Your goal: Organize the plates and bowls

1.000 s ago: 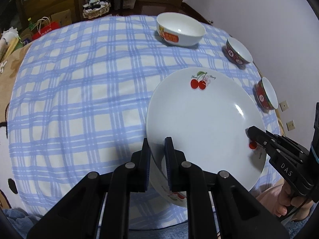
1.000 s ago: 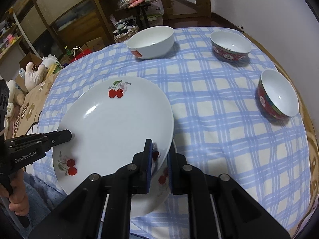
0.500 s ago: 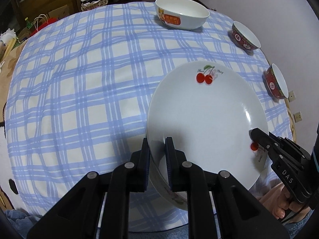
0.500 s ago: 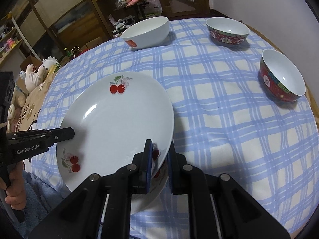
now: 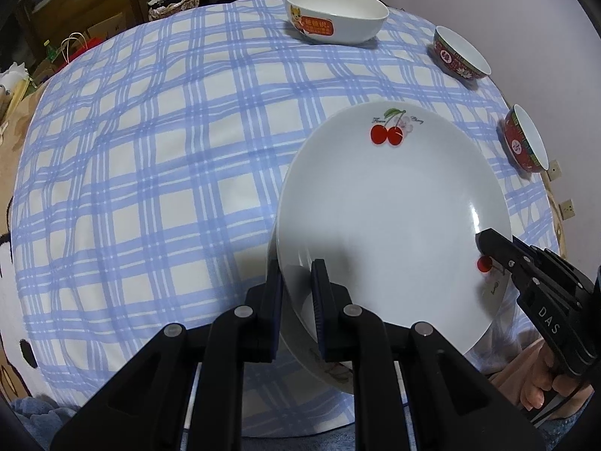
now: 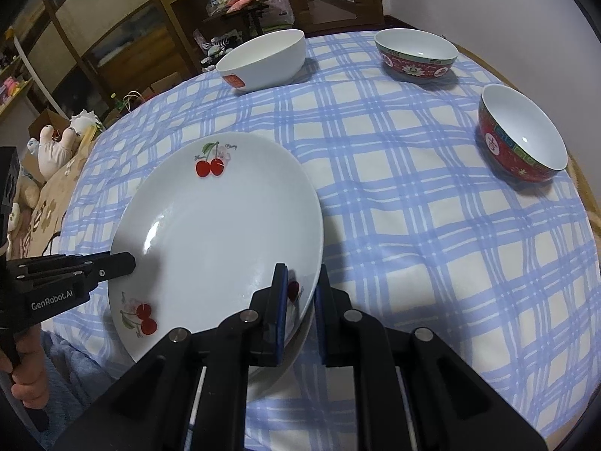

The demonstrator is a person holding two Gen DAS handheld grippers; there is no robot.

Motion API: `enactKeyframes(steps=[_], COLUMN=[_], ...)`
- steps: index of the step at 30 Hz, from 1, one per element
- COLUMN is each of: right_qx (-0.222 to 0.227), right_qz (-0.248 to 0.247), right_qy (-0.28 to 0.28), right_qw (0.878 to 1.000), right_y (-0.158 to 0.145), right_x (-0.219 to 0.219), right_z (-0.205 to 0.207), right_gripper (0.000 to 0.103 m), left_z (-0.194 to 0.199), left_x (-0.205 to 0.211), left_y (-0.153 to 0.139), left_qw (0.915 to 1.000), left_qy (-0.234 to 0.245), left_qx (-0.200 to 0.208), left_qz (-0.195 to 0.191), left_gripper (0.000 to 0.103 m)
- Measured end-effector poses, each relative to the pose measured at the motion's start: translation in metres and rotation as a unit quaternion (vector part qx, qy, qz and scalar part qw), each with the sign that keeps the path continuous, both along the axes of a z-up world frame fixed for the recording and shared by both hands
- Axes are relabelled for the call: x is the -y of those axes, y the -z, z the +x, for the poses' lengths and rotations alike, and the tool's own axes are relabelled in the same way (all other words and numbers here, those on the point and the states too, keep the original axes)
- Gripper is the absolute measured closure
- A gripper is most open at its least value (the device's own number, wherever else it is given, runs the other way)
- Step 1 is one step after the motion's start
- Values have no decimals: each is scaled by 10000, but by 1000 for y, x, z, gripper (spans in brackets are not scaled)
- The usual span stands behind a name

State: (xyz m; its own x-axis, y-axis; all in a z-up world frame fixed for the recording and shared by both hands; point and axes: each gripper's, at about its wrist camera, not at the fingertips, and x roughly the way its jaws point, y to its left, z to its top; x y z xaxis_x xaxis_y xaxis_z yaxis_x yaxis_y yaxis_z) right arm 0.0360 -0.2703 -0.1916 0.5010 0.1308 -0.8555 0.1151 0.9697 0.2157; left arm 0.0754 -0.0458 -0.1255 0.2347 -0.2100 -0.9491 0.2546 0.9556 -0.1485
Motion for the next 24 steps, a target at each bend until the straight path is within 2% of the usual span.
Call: enactKeyframes(steps=[4, 14, 19, 24], right_qx=[-150, -117, -108, -81], right_qz=[94, 95, 380, 387], right_qy=[97, 149, 260, 305], right_qw=[9998, 9998, 9989, 9988], right_y=[6, 5, 10, 10], right_x=[4, 2, 10, 10], right_z=[1, -1, 1, 2], right_gripper=[89, 90, 90, 90], left_z=[-2, -2, -1, 0], left_x=[3, 4, 6, 7], left_y=[1, 2, 3, 3], left_qw=[9999, 9998, 9997, 9995], left_qy=[46, 97, 110, 160], left_qx=[57, 61, 65, 86], left_qz=[109, 185, 195, 255], left_gripper=[89, 89, 89, 89])
